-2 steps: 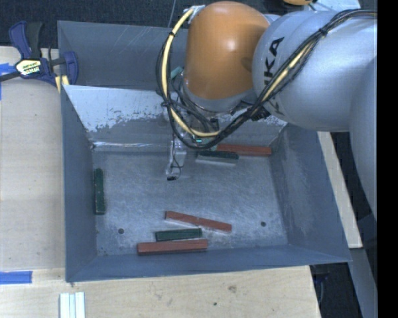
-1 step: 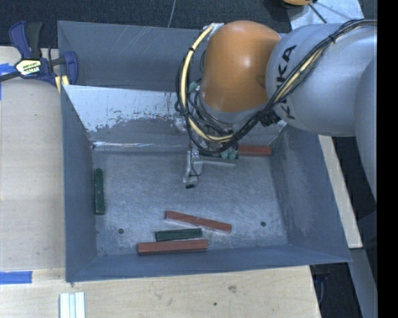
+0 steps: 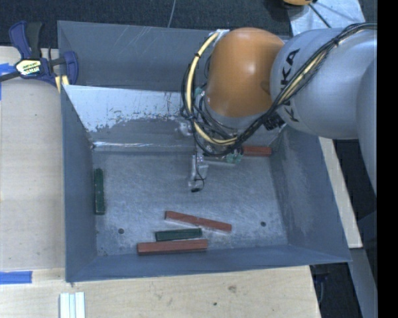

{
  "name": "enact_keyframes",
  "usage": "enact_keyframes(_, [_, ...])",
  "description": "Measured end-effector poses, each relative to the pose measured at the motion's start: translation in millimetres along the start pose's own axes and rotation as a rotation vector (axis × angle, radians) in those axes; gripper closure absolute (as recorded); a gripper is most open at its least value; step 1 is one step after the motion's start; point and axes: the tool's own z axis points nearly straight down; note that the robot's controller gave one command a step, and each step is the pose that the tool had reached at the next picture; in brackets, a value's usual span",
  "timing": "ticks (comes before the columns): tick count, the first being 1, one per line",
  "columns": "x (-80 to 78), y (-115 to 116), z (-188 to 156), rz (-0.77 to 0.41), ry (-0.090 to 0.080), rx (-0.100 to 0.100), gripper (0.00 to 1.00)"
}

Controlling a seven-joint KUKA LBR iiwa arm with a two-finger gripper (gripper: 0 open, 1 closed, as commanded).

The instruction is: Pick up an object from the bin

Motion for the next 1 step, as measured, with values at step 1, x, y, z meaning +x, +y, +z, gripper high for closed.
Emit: enact_keyframes(1, [19.1, -13.8, 41.5, -0.056, 0.002, 0.000, 0.00])
